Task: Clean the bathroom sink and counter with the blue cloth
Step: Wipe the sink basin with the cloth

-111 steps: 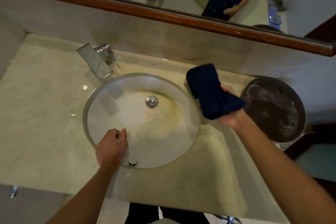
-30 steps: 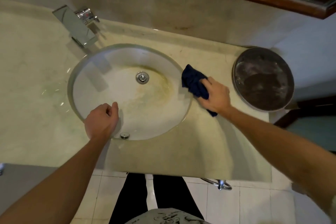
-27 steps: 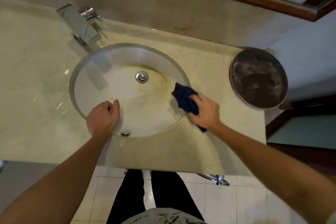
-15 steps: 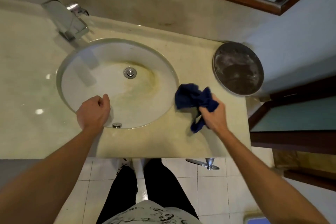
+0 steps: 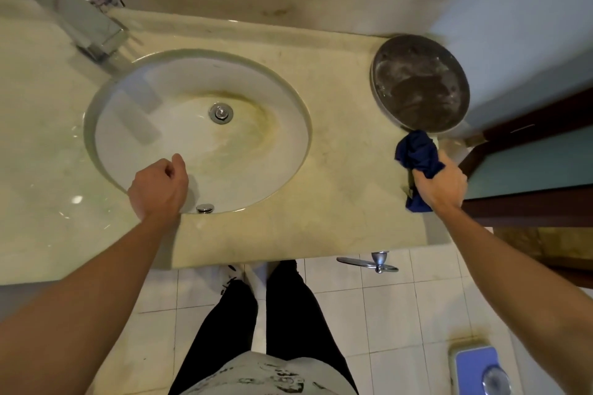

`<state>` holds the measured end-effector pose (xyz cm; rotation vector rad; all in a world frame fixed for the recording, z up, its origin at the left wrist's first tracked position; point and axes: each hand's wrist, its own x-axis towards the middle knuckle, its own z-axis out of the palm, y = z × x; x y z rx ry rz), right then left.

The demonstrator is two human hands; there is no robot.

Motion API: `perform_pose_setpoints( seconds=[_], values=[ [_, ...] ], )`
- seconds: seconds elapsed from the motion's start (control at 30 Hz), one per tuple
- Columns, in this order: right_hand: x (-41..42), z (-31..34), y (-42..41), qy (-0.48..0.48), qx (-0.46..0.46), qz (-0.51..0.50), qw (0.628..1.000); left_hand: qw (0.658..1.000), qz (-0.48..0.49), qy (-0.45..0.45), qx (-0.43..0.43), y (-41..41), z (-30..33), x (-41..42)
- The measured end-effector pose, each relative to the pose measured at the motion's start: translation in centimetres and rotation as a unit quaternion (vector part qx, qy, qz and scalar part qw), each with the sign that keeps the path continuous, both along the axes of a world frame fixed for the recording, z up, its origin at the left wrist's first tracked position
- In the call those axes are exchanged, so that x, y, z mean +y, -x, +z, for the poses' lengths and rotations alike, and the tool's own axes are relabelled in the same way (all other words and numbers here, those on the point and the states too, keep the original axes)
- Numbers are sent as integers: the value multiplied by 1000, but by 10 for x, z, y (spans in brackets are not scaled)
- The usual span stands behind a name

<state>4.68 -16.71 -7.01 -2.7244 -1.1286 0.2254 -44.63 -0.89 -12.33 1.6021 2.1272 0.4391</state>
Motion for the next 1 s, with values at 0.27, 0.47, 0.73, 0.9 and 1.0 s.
perform_pose_setpoints(
  seconds=[0.27, 0.47, 0.73, 0.9, 1.0],
  values=[
    [19, -13, 50, -12, -2, 131, 991, 1000, -12, -2, -4, 0, 0, -1],
    [15, -18, 66, -41, 18, 274, 961, 1000, -22, -3, -12, 4, -1, 0],
    [-54, -15, 16, 65, -62, 193, 977, 1000, -25, -5, -17, 4, -1, 0],
    [-75, -24, 84, 7, -32, -16, 999, 1000, -17, 3, -5, -1, 1, 1],
    [-51, -28, 144, -53, 6, -22, 998, 1000, -14, 14, -4, -1, 1, 1]
  ],
)
